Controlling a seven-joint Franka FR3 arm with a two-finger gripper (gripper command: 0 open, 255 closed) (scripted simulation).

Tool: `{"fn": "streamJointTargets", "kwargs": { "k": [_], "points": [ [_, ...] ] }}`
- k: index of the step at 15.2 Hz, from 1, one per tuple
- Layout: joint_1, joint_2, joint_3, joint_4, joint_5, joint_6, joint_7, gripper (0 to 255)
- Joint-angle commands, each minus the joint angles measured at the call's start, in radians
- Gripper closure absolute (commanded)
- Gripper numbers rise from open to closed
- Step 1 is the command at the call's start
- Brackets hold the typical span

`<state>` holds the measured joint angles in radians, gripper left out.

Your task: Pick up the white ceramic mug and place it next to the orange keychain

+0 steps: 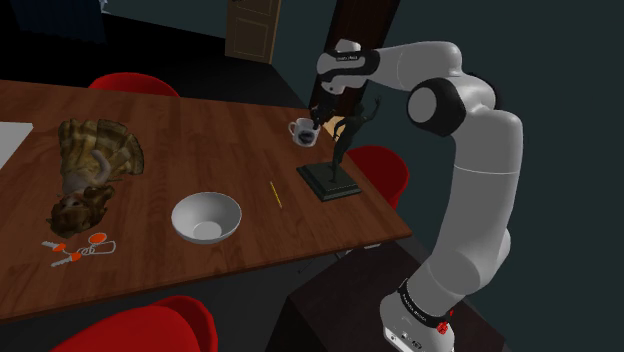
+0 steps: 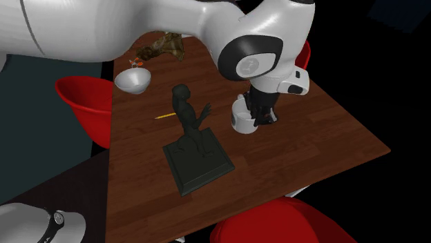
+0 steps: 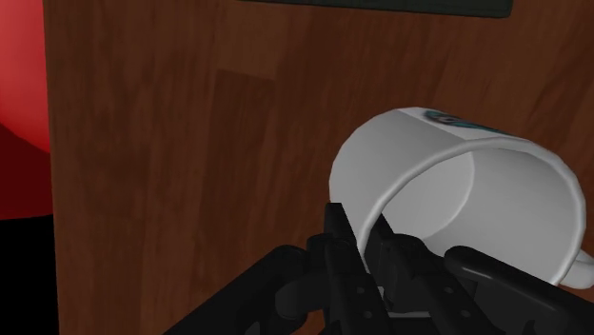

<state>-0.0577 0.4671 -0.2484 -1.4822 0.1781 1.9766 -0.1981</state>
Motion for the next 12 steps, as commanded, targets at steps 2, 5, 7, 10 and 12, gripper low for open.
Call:
{"fn": "streamJointTargets", "kwargs": {
  "k": [2, 5, 7, 10, 12],
  "points": [
    [-0.001, -0.010, -0.002, 0.029, -0.004, -0.038, 0.004, 255],
    [-0.002, -0.016, -0.004, 0.060, -0.007, -0.075, 0.008, 255],
    [-0.003, -0.018, -0.004, 0.083, -0.009, -0.100, 0.010, 255],
    [-0.005, -0.021, -0.005, 0.119, -0.011, -0.139, 0.014, 255],
    [-0.007, -0.021, -0.006, 0.146, -0.011, -0.166, 0.016, 255]
  ]
}}
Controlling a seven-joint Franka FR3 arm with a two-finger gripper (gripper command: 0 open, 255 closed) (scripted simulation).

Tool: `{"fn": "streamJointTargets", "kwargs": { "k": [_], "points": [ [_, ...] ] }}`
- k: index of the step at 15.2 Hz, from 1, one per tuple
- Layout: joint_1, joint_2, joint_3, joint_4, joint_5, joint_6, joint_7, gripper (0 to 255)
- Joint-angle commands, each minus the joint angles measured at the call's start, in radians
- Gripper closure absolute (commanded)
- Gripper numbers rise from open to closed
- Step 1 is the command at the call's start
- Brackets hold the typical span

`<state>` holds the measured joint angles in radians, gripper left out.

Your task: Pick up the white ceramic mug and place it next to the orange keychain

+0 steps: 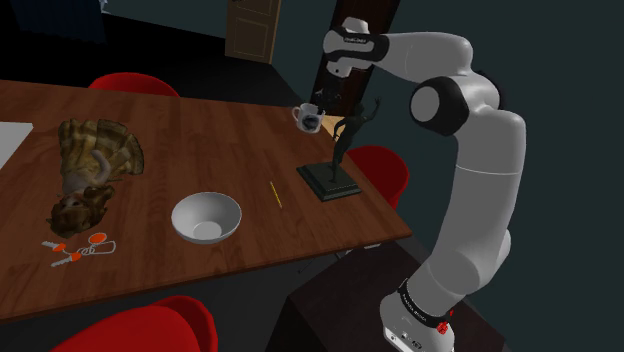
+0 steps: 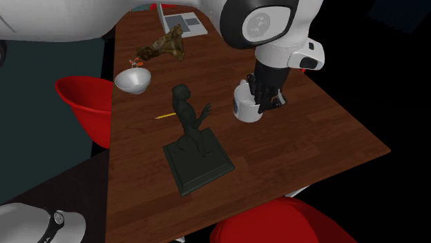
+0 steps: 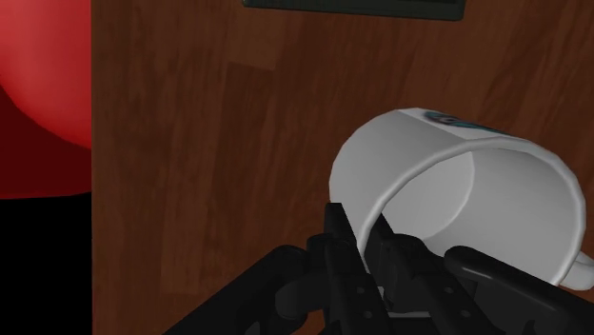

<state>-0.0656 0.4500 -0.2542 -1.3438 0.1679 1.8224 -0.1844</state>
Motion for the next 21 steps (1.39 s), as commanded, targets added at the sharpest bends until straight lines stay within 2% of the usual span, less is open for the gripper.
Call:
{"fn": "streamJointTargets", "kwargs": {
  "k": [1, 3, 11, 21],
  "points": [
    [0.000, -0.004, -0.001, 0.022, -0.002, -0.025, 0.003, 255],
    [-0.002, -0.003, -0.001, 0.044, -0.002, -0.047, 0.005, 255],
    [0.140, -0.198, 0.034, -0.237, -0.063, 0.054, 0.165, 255],
    [0.281, -0.345, 0.117, -0.430, -0.117, 0.115, 0.394, 255]
  ]
}}
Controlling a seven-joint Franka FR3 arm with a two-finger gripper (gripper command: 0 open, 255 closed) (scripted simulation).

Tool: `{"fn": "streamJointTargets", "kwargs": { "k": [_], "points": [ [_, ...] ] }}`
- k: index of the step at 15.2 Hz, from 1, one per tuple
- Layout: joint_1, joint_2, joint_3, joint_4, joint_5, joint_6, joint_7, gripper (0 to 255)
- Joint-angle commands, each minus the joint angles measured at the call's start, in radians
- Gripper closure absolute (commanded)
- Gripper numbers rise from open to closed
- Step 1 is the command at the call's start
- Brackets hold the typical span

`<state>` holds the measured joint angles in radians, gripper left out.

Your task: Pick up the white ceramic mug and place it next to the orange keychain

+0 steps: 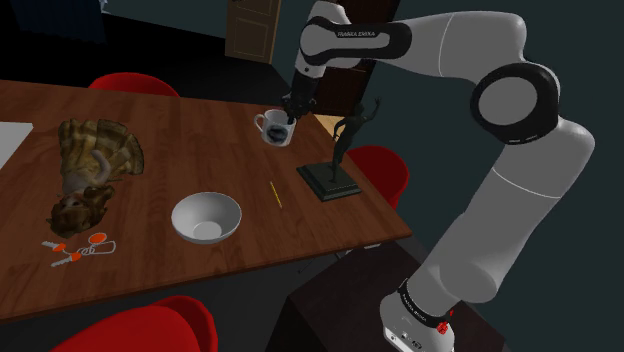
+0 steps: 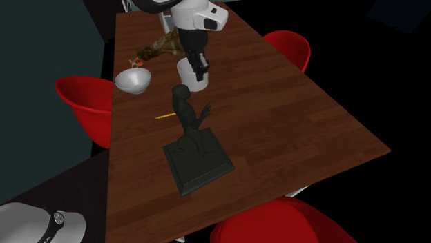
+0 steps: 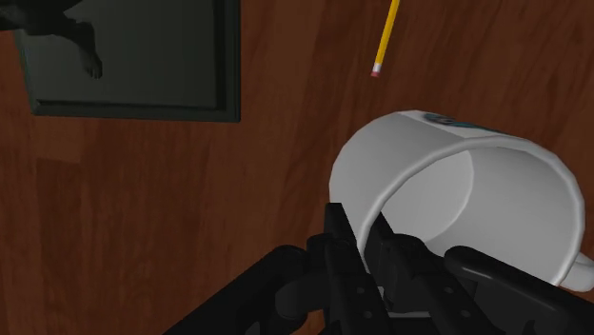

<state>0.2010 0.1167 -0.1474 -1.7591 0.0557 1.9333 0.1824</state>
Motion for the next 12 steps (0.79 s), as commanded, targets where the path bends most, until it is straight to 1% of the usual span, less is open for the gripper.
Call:
{"fn": "streamJointTargets", "kwargs": {
  "k": [1, 6, 12],
  "points": [
    [0.027, -0.022, 0.020, -0.027, -0.008, 0.008, 0.051, 255],
    [0.090, -0.054, 0.072, -0.068, -0.024, 0.021, 0.169, 255],
    [0.164, -0.062, 0.136, -0.078, -0.038, 0.026, 0.312, 255]
  ]
}}
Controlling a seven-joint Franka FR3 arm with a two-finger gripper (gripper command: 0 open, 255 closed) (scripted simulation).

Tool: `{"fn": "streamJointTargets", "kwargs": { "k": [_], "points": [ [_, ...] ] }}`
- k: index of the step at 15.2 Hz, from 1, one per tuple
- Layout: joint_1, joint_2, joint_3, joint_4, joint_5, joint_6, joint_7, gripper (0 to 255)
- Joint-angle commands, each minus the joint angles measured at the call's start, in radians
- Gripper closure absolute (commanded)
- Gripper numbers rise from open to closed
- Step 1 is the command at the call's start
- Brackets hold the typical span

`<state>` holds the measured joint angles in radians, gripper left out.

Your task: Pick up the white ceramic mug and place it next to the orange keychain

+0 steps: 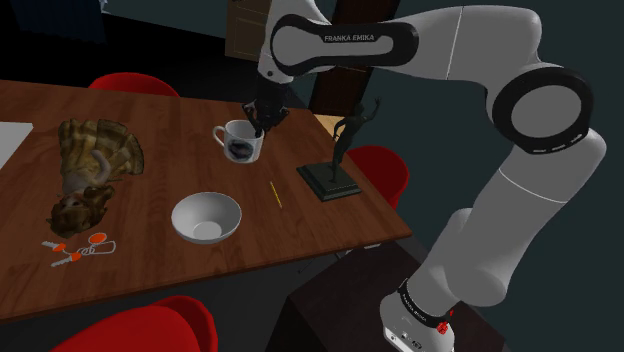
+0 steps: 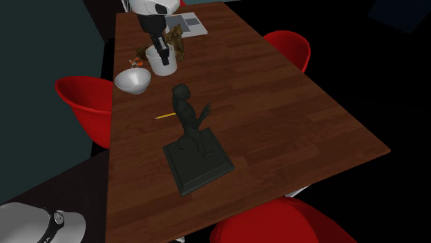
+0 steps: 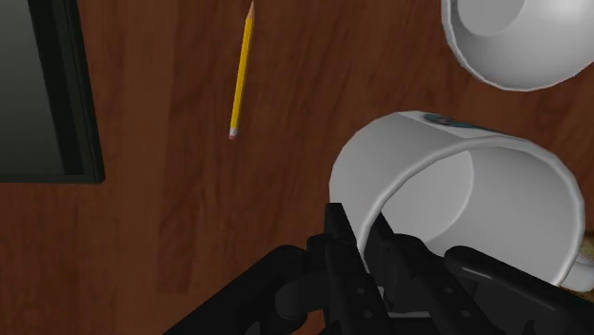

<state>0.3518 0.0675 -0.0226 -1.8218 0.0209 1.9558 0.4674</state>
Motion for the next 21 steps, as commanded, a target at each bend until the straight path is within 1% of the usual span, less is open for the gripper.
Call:
{"fn": "streamJointTargets", "kwargs": {
  "k": [1, 6, 11, 16, 21],
  "points": [
    [0.026, -0.011, 0.022, -0.013, -0.005, 0.003, 0.051, 255],
    [0.086, 0.012, 0.075, 0.017, -0.018, -0.002, 0.169, 255],
    [0.149, 0.060, 0.124, 0.077, -0.036, -0.016, 0.286, 255],
    [0.215, 0.130, 0.168, 0.171, -0.060, -0.041, 0.400, 255],
    [0.288, 0.226, 0.203, 0.303, -0.091, -0.081, 0.509, 255]
  ]
}}
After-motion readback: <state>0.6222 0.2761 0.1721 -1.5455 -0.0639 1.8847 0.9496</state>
